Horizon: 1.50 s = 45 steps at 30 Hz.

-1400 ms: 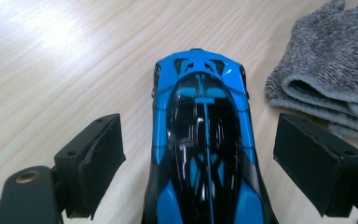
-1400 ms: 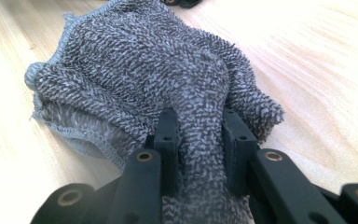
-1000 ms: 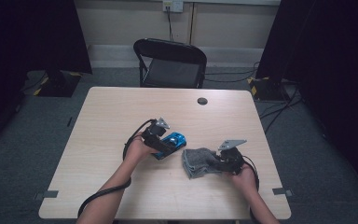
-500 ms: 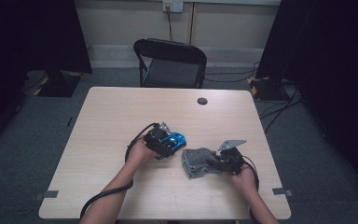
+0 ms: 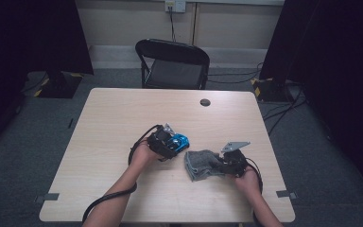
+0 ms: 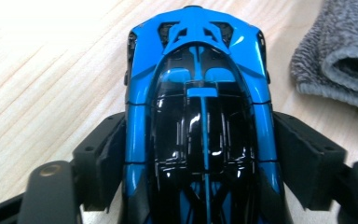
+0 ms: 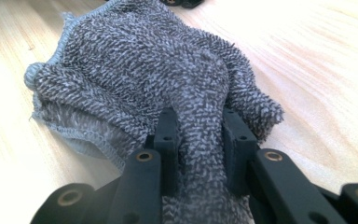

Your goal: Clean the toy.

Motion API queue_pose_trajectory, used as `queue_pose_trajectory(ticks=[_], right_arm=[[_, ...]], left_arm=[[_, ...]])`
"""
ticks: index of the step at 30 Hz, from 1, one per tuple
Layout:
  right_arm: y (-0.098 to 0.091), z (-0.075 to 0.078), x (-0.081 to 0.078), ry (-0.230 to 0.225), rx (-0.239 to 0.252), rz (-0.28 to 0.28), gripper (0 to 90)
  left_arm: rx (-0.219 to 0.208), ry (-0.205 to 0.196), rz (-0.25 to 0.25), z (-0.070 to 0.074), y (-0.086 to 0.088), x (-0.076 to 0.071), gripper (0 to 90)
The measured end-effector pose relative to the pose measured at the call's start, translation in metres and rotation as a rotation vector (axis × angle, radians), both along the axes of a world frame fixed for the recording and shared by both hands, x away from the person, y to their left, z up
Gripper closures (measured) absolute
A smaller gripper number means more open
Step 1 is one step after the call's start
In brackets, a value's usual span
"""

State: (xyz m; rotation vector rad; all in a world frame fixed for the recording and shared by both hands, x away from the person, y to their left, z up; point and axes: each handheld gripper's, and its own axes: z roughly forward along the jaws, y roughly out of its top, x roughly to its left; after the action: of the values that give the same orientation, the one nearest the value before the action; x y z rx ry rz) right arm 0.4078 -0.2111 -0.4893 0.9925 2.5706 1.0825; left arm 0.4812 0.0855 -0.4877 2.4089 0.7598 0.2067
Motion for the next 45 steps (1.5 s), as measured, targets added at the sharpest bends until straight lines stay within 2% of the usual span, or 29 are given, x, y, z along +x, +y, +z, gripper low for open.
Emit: queue_pose_trajectory(ticks=[8, 12, 21, 23, 26, 27, 29, 32, 39, 45], right_arm=[[-0.0003, 0.0001, 0.0002, 0.004, 0.001, -0.002, 71.5], [-0.0006, -0.0001, 0.0003, 0.003, 0.004, -0.002, 71.5], [-0.0006, -0.0001, 0.0004, 0.004, 0.004, -0.001, 71.5], [-0.0009, -0.0002, 0.0005, 0.004, 0.006, 0.000, 71.5], [-0.0009, -0.0002, 0.0005, 0.005, 0.007, -0.001, 71.5], [-0.0009, -0.0002, 0.0005, 0.005, 0.007, -0.001, 71.4], [-0.0010, -0.0002, 0.0005, 0.005, 0.007, -0.001, 71.5], [-0.0006, -0.0001, 0.0003, 0.003, 0.005, -0.001, 71.4], [-0.0008, -0.0005, 0.0000, 0.001, 0.008, -0.003, 71.2], [-0.0010, -0.0006, -0.0001, 0.003, 0.011, -0.004, 71.1]], left_arm=[[0.007, 0.006, 0.026, 0.0009, -0.0007, -0.0013, 25.9], [-0.029, 0.020, 0.051, 0.0004, 0.0027, -0.0010, 26.1], [-0.027, 0.024, 0.067, 0.0013, 0.0046, -0.0036, 26.2], [-0.029, 0.038, 0.075, 0.0024, 0.0053, -0.0042, 26.2], [-0.026, 0.025, 0.067, 0.0063, 0.0054, -0.0053, 28.1], [-0.006, 0.041, 0.064, 0.0078, 0.0049, -0.0052, 28.2], [0.016, 0.028, 0.053, 0.0070, 0.0044, -0.0067, 28.2], [0.002, 0.033, 0.055, 0.0066, 0.0058, -0.0068, 28.1], [0.014, -0.004, 0.061, 0.0051, 0.0017, -0.0095, 27.8], [0.006, -0.020, 0.070, 0.0039, -0.0006, -0.0097, 27.3]])
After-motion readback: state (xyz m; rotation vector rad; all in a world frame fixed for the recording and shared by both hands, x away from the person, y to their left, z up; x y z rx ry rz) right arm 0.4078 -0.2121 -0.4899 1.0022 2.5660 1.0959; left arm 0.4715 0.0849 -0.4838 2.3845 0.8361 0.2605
